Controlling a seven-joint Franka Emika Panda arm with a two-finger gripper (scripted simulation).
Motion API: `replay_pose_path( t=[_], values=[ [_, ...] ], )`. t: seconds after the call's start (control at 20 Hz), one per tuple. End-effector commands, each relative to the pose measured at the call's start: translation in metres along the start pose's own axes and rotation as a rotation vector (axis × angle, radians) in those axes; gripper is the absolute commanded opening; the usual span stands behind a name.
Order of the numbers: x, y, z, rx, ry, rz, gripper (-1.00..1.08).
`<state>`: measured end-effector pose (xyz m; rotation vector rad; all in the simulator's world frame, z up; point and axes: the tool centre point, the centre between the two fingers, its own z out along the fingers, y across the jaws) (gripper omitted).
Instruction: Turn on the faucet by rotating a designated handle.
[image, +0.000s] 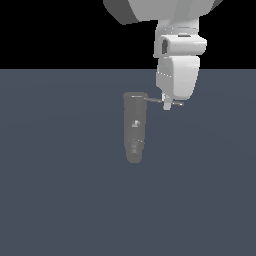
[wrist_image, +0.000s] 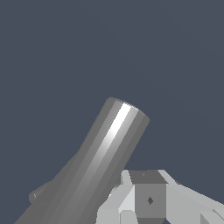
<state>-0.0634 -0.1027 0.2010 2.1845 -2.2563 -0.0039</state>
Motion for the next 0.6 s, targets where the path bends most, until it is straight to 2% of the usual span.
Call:
replay_pose_path(
  t=[0.0,0.55],
  values=[
    [0.015,-0.007,0.000,0.003,0.001,0.014,-1.00],
    [0.046,-0.033,0.000,0.003,0.001,0.023,-1.00]
  ],
)
